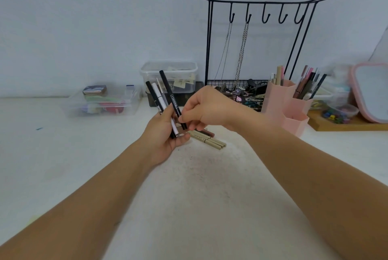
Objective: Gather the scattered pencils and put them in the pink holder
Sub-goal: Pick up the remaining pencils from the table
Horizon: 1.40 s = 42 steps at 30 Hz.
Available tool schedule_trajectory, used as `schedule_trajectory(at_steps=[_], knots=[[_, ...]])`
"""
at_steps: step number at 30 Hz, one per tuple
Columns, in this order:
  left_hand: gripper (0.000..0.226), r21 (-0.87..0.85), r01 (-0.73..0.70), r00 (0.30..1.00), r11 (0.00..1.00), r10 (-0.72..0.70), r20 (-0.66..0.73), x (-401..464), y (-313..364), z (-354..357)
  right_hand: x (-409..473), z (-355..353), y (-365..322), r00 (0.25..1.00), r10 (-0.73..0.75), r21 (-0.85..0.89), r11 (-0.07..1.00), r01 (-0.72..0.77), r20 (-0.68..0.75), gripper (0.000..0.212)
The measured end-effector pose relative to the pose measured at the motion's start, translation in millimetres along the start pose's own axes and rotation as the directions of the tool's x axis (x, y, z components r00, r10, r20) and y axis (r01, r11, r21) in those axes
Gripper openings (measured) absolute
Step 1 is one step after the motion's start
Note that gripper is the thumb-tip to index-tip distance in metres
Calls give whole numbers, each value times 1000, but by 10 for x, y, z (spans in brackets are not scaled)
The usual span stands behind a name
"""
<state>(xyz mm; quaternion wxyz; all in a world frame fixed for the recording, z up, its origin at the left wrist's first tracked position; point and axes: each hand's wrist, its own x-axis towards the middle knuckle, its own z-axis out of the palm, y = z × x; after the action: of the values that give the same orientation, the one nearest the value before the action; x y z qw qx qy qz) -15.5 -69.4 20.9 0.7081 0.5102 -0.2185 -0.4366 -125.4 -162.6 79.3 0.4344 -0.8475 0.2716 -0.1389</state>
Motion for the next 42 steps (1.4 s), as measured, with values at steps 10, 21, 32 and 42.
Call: schedule_trajectory(at_steps=[10,21,32,42], knots=[[29,-111,33,999,993,-32,6,1,-2,13,54,133,62,986,-79,-296,955,31,-149,7],[38,92,-97,993,991,102,-53,84,-25,-39,88,-46,110,980,-105,-145,986,80,-172,12],[41,150,-58,988,987,78,-130,84,56,-98,167,-180,413,995,80,-378,921,-98,-64,15],[41,139,-72,979,988,97,-179,76,40,-55,226,-151,502,973,224,-326,917,-228,-52,28]])
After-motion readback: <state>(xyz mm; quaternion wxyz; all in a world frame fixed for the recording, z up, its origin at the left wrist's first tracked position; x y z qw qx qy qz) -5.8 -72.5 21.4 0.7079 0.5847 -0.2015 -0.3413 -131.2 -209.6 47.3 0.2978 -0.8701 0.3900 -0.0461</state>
